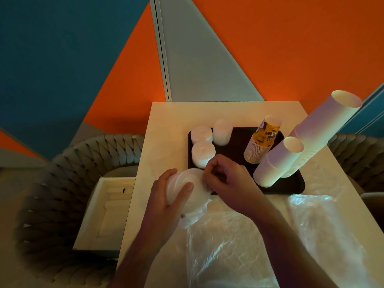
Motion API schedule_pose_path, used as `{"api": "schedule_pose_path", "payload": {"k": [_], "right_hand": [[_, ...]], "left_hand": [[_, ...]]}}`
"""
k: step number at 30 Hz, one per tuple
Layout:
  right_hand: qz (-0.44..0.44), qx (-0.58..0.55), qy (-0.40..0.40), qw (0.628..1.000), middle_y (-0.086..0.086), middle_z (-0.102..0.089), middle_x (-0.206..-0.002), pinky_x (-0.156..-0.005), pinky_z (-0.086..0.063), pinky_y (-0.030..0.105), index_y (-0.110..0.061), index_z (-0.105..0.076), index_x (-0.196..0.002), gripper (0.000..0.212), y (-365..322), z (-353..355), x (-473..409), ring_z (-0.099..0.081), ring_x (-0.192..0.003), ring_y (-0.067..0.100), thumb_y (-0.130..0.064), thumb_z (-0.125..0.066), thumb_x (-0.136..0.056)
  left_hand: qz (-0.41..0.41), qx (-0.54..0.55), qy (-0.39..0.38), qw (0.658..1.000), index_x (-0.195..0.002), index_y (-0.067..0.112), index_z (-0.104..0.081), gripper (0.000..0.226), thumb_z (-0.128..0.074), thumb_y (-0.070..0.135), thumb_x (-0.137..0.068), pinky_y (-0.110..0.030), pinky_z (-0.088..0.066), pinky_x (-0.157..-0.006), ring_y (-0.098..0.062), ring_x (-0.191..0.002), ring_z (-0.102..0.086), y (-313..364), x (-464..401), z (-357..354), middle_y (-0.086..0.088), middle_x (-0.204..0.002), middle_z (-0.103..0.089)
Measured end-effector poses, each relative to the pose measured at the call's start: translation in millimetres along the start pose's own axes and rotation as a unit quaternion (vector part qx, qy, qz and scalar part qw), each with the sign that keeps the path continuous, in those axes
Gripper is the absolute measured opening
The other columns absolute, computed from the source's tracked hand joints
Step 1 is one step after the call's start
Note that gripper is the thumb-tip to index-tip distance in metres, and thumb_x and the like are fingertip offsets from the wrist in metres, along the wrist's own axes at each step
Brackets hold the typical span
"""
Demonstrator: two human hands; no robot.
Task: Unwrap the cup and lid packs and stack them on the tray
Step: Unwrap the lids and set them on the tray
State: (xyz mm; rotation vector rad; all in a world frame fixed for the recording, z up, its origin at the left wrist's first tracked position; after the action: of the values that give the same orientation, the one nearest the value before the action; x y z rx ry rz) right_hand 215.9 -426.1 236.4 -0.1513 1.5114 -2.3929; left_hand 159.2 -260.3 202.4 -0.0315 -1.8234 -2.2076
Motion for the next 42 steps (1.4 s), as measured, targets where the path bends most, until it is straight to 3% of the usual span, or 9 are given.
{"api": "schedule_pose_path", "payload": {"k": [3,9,14,18,22,24,28,31,42], "right_hand": [[-0.030,-0.045,0.015,0.998,-0.005,-0.069,-0.072,-0.064,-0.055,0.040,-0.022,-0.060,-0.087,0.013,8,0,0,-0.061,-0.064,0.012,-0.012,-0.064,-0.095],[-0.079,-0.157,-0.063,0.982,0.005,-0.073,-0.091,-0.078,-0.059,0.034,-0.017,-0.072,-0.105,0.018,20,-15,0,-0.069,-0.084,0.014,-0.020,-0.078,-0.088],[-0.152,-0.320,0.091,0.931,0.017,-0.071,-0.109,-0.082,-0.062,0.039,-0.007,-0.066,-0.110,0.016,62,2,-6,-0.073,-0.097,0.025,-0.017,-0.063,-0.099],[-0.090,-0.064,0.159,0.981,-0.009,-0.071,-0.116,-0.091,-0.057,0.030,-0.023,-0.065,-0.127,0.026,109,25,-17,-0.067,-0.109,0.009,-0.026,-0.048,-0.107],[-0.053,0.169,0.132,0.975,0.000,-0.064,-0.128,-0.088,-0.043,0.010,-0.023,-0.063,-0.134,0.033,155,14,-27,-0.058,-0.115,0.009,-0.015,-0.048,-0.106],[-0.051,0.218,0.110,0.968,0.003,-0.061,-0.131,-0.088,-0.048,0.017,-0.022,-0.063,-0.135,0.034,171,3,-28,-0.059,-0.115,0.014,-0.013,-0.050,-0.104],[-0.101,0.275,0.051,0.955,0.014,-0.052,-0.143,-0.094,-0.056,0.043,-0.015,-0.064,-0.133,0.035,199,-20,-19,-0.054,-0.128,0.033,-0.013,-0.063,-0.098],[-0.123,0.274,0.016,0.954,0.010,-0.048,-0.148,-0.103,-0.048,0.043,-0.017,-0.061,-0.137,0.048,207,-29,-8,-0.045,-0.137,0.032,-0.020,-0.074,-0.091],[-0.133,0.301,0.041,0.943,0.004,-0.049,-0.147,-0.106,-0.044,0.048,-0.019,-0.057,-0.138,0.050,178,-21,-9,-0.045,-0.134,0.029,-0.025,-0.073,-0.091]], "left_hand": [[0.002,0.008,0.001,1.000,-0.135,0.038,-0.047,0.066,-0.063,0.057,-0.075,-0.021,-0.057,-0.059,-0.010,-0.107,-0.060,-3,-2,1,0.008,-0.128,-0.053],[0.000,0.012,-0.008,1.000,-0.137,0.034,-0.048,0.069,-0.064,0.062,-0.076,-0.023,-0.057,-0.057,-0.013,-0.105,-0.063,-5,-6,0,0.006,-0.127,-0.055],[-0.001,0.001,0.002,1.000,-0.132,0.037,-0.050,0.057,-0.064,0.053,-0.079,-0.021,-0.056,-0.054,0.012,-0.096,-0.058,-11,-8,4,0.014,-0.123,-0.054],[0.003,-0.015,0.010,1.000,-0.129,0.041,-0.046,0.047,-0.063,0.042,-0.085,-0.017,-0.054,-0.053,0.022,-0.093,-0.052,-16,-8,6,0.023,-0.121,-0.049],[0.017,-0.023,0.020,0.999,-0.134,0.038,-0.046,0.060,-0.058,0.051,-0.076,-0.016,-0.054,-0.054,-0.001,-0.100,-0.056,-18,-8,10,0.028,-0.117,-0.047],[0.020,-0.026,0.024,0.999,-0.134,0.038,-0.045,0.061,-0.058,0.051,-0.076,-0.016,-0.053,-0.054,-0.004,-0.099,-0.055,-19,-7,11,0.030,-0.116,-0.046],[0.034,-0.022,0.026,0.999,-0.134,0.039,-0.046,0.060,-0.058,0.051,-0.077,-0.016,-0.053,-0.053,-0.005,-0.100,-0.056,-22,-6,13,0.025,-0.120,-0.048],[0.039,-0.018,0.025,0.999,-0.134,0.039,-0.047,0.061,-0.058,0.053,-0.076,-0.017,-0.054,-0.054,-0.006,-0.103,-0.056,-22,-5,16,0.026,-0.121,-0.048],[0.029,-0.026,0.027,0.999,-0.137,0.035,-0.047,0.066,-0.057,0.054,-0.074,-0.017,-0.055,-0.055,-0.008,-0.105,-0.055,-18,-1,19,0.014,-0.129,-0.049]]}}
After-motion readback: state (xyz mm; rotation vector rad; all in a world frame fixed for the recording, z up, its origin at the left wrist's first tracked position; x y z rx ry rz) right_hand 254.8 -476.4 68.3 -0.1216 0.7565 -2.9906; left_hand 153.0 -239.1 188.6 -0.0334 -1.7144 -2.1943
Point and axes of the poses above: each hand's wrist, its own x-axis away from the middle knuckle, its own z-axis out of the back of the hand, y = z × x, the point moved 7 cm from there along -x, towards the middle knuckle
